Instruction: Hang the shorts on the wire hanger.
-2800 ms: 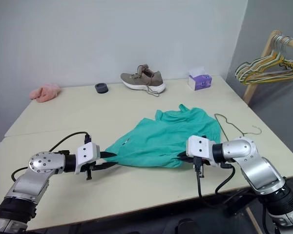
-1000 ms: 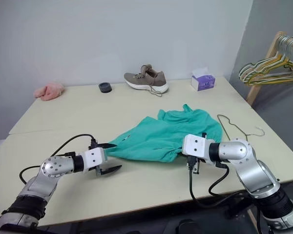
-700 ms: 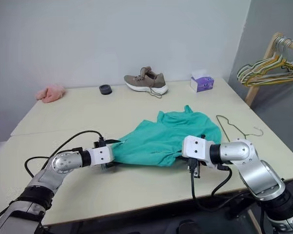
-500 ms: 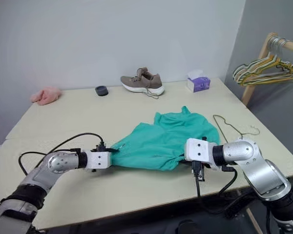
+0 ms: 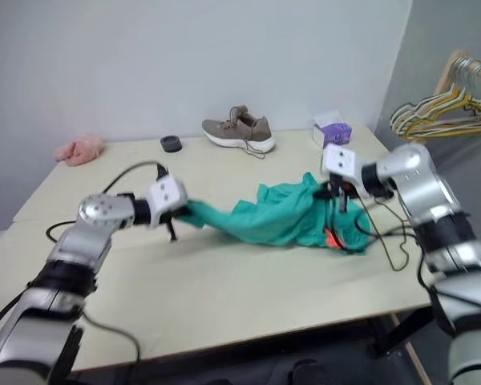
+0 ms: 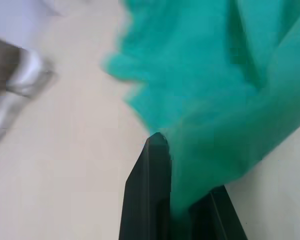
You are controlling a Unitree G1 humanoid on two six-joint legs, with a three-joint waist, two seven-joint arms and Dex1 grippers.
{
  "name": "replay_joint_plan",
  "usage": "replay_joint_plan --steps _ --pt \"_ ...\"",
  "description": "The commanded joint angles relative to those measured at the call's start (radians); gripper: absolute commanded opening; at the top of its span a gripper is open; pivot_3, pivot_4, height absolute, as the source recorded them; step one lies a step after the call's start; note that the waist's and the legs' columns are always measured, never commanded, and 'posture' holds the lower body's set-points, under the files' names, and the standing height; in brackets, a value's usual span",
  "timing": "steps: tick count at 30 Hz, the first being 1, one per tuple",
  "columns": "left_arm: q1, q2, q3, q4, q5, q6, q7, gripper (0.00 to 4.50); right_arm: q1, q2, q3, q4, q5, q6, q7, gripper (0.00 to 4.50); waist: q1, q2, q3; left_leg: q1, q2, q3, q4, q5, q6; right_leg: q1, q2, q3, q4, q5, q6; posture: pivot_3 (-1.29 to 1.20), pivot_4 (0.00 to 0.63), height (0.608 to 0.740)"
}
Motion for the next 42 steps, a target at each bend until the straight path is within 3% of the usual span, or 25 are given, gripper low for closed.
replay_joint_plan --steps 1,4,6,10,13,16,21,27,34,42 --pt "-0.247 -0.046 0.149 0.246 -0.061 0.096 0.224 0.03 -0.223 0.109 0.062 0.301 -0.190 -0.225 -0.337 0.00 -0.007 0.000 -0.001 -0.006 0.000 0.000 0.000 0.000 0.000 -0.008 0.000 0.000 0.002 0.001 -0.001 -0.11 0.000 0.740" --pt "-0.481 -0.018 0.248 0.449 -0.088 0.044 0.399 0.03 -0.399 0.186 0.089 0.420 -0.302 -0.337 -0.650 0.00 -0.032 -0.001 -0.001 -0.035 0.000 0.001 0.000 0.008 -0.014 -0.039 -0.001 0.003 0.008 0.002 -0.002 -0.10 0.000 0.740" --pt "-0.603 0.035 0.258 0.488 -0.057 -0.054 0.455 0.03 -0.496 0.202 0.071 0.442 -0.331 -0.419 -0.804 0.00 -0.041 -0.001 -0.001 -0.053 0.000 0.003 0.001 0.010 -0.018 -0.060 -0.002 0.005 0.017 0.002 -0.002 -0.10 0.000 0.740" --pt "-0.671 0.145 0.142 0.399 0.097 -0.303 0.419 0.03 -0.558 0.179 0.019 0.440 -0.329 -0.596 -0.916 0.00 -0.047 -0.001 -0.001 -0.059 0.000 0.003 -0.002 0.011 -0.018 -0.070 -0.003 0.005 0.015 0.001 -0.002 -0.10 0.000 0.740" --pt "-0.548 0.208 0.045 0.235 0.180 -0.376 0.300 0.03 -0.469 0.161 0.012 0.421 -0.317 -0.744 -0.840 0.00 -0.036 0.001 -0.006 -0.057 0.000 0.001 -0.006 0.010 -0.019 -0.067 -0.002 0.004 0.014 0.001 -0.002 -0.09 0.000 0.740" --pt "-0.331 0.252 0.020 0.012 0.142 -0.263 0.129 0.03 -0.326 0.160 0.011 0.386 -0.291 -0.886 -0.713 0.00 -0.019 0.004 -0.011 -0.043 -0.003 0.003 -0.012 0.010 -0.019 -0.049 -0.004 0.006 0.000 0.001 -0.002 -0.09 0.000 0.740" --pt "0.256 0.345 0.067 -0.542 -0.121 0.196 -0.159 0.03 0.014 0.171 0.047 0.266 -0.220 -1.070 -0.456 0.00 -0.026 0.006 -0.009 -0.014 -0.005 0.000 -0.007 0.010 -0.009 -0.018 -0.002 0.005 0.004 0.004 0.000 -0.09 0.000 0.740" --pt "0.739 0.477 0.167 -0.888 -0.338 0.463 -0.345 0.03 0.292 0.114 0.082 -0.017 -0.027 -1.009 -0.152 0.00 -0.023 0.003 -0.004 -0.008 0.000 -0.002 0.000 0.010 -0.009 -0.015 0.002 0.004 0.017 0.002 -0.005 -0.09 0.000 0.740" --pt "1.058 0.555 0.232 -1.022 -0.399 0.471 -0.471 0.03 0.578 -0.109 0.143 -0.490 0.180 -0.698 0.194 0.00 0.027 0.004 -0.004 -0.003 0.002 -0.008 0.000 0.009 -0.009 -0.009 0.003 -0.002 0.016 -0.005 -0.008 -0.10 0.000 0.740" --pt "1.107 0.515 0.195 -1.036 -0.381 0.434 -0.447 0.03 0.670 -0.171 0.099 -0.650 0.191 -0.497 0.251 0.00 0.037 0.004 -0.005 0.001 0.002 -0.007 -0.001 0.009 -0.010 -0.006 0.003 -0.002 0.016 -0.006 -0.011 -0.12 0.000 0.740"
